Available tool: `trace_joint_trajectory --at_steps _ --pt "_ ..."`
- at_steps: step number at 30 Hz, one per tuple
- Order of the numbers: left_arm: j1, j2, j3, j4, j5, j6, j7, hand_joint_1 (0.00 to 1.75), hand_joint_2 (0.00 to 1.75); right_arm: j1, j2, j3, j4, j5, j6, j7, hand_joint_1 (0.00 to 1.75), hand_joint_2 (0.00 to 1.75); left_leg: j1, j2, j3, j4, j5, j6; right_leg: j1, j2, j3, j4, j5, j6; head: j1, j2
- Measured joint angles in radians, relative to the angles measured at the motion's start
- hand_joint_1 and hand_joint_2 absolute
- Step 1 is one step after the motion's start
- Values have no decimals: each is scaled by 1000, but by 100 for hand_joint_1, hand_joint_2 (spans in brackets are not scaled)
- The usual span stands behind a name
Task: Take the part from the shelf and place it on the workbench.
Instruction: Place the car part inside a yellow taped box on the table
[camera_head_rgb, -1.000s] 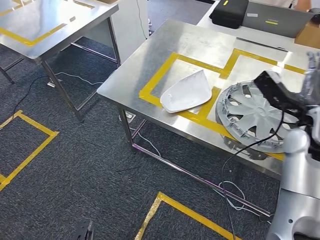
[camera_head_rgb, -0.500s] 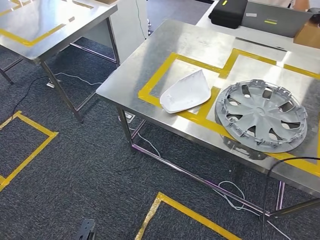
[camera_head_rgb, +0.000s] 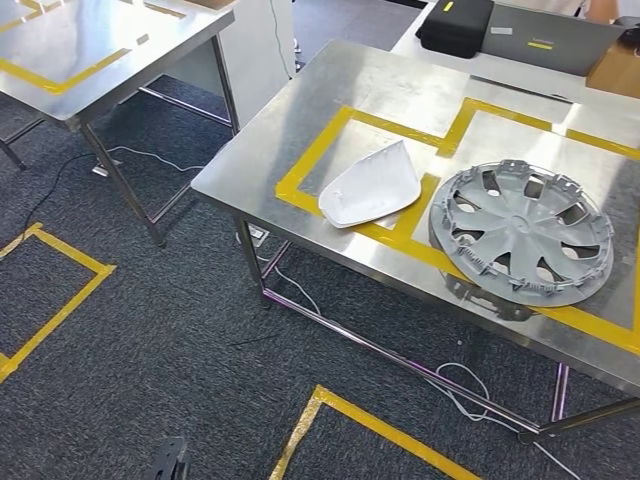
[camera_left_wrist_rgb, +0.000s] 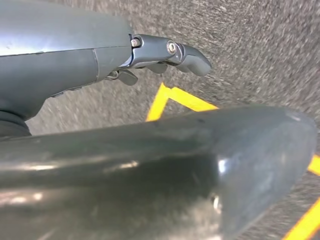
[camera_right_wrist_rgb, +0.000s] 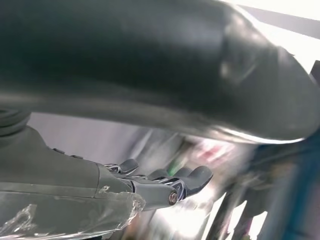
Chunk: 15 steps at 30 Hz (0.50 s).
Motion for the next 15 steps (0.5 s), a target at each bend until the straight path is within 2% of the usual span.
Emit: trace_joint_trajectory --at_steps 1,3,4,6,8,10,12,15 --pt "-2 -1 10 2 14 -15 -5 0 0 32 10 14 12 128 0 117 0 87 0 0 0 0 0 0 0 0 0 0 0 0 0 0" --pt "-7 -4 25 7 33 -39 -10 0 0 77 26 41 40 282 0 236 0 175 0 0 1 0 0 0 0 1 0 0 0 0 0 0" --pt "-9 -8 33 10 43 -49 -13 0 0 92 33 53 66 293 0 262 0 175 1 0 1 0 0 0 1 1 1 0 -1 -1 0 0" --pt "-11 -22 49 17 65 -65 -24 0 0 100 43 65 158 174 0 269 0 87 2 0 2 0 0 0 2 1 2 -1 -1 -1 0 0" --pt "-11 -36 63 21 79 -67 -39 0 0 79 52 66 325 -56 1 217 0 0 2 0 4 0 -1 0 3 1 4 -2 -1 -1 0 0" --pt "-11 -46 71 22 83 -59 -43 0 0 47 61 63 551 -288 30 114 0 0 2 0 6 0 -1 -1 3 1 7 -2 -1 -1 0 0" --pt "-12 -50 73 22 77 -51 -34 0 0 8 61 52 787 -438 126 3 0 0 2 0 7 0 -2 -1 3 1 8 -2 -1 -1 0 0" --pt "-12 -48 73 22 46 -39 6 0 0 -71 47 1 1132 -482 329 -132 0 0 2 0 9 -1 -2 -1 3 1 9 -2 -1 -1 0 0"
